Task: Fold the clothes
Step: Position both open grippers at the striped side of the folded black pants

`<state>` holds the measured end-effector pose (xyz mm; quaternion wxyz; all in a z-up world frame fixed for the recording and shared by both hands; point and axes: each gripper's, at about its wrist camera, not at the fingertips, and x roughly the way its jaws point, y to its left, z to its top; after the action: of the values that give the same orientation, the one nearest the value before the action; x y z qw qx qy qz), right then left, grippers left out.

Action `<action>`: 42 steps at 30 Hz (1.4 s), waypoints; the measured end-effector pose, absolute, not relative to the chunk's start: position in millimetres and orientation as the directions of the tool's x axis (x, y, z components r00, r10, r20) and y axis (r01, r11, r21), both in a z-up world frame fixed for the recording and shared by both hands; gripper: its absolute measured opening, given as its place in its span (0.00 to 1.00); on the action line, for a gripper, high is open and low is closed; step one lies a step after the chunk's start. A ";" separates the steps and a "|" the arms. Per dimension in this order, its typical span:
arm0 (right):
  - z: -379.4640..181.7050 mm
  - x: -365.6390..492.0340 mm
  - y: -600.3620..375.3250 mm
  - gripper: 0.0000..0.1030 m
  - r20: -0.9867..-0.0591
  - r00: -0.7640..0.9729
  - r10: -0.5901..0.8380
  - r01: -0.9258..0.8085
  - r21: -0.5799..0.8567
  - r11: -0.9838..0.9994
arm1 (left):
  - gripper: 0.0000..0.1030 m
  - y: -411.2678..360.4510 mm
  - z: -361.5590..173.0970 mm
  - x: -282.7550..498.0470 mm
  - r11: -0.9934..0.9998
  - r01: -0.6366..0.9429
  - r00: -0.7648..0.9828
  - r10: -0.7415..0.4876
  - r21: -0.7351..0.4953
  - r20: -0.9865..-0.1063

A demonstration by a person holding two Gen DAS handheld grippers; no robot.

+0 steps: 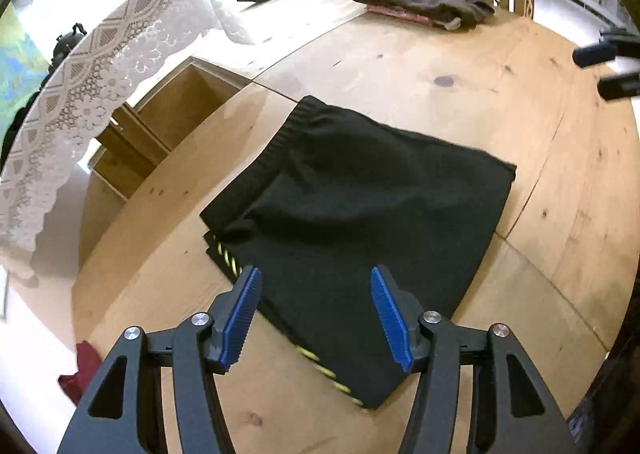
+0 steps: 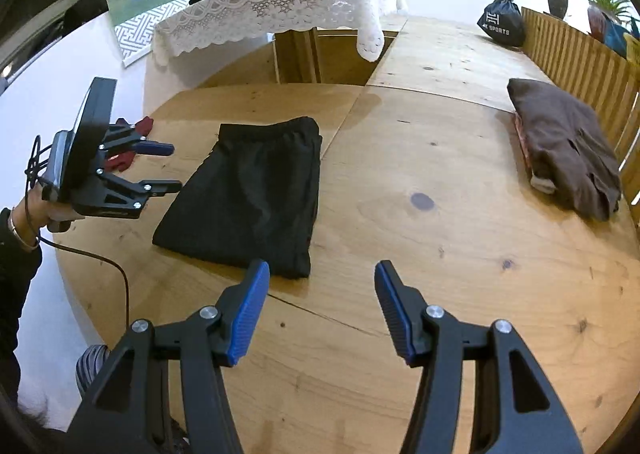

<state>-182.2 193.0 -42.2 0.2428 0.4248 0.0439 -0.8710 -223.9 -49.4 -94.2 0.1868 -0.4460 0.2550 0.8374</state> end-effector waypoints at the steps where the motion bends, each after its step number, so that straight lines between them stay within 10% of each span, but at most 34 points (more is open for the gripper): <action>1: -43.2 -182.9 193.6 0.53 -0.763 -0.521 -0.384 0.458 0.130 -0.880 | 0.54 -50.5 -92.0 -218.7 -0.801 -0.539 -0.532 0.082 0.262 -0.842; 26: -55.5 -256.7 137.6 0.52 -0.802 -0.385 -0.456 0.614 0.146 -0.775 | 0.56 -90.4 -84.4 -228.3 -0.918 -0.397 -0.534 0.211 0.023 -0.819; 30: -75.2 -291.5 91.6 0.26 -0.818 -0.325 -0.474 0.643 0.177 -0.745 | 0.56 -94.6 -103.6 -249.3 -0.935 -0.354 -0.527 0.202 -0.003 -0.825; 42: -157.6 -308.4 40.7 0.26 -0.910 -0.276 -0.311 0.649 0.062 -0.758 | 0.64 -65.2 -166.3 -252.4 -0.919 -0.395 -0.430 0.187 -0.002 -0.883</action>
<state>-308.4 40.7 -157.6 0.3070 0.5177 0.1636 -0.7817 -252.4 -65.2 -166.3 0.1732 -0.5051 0.1030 0.8392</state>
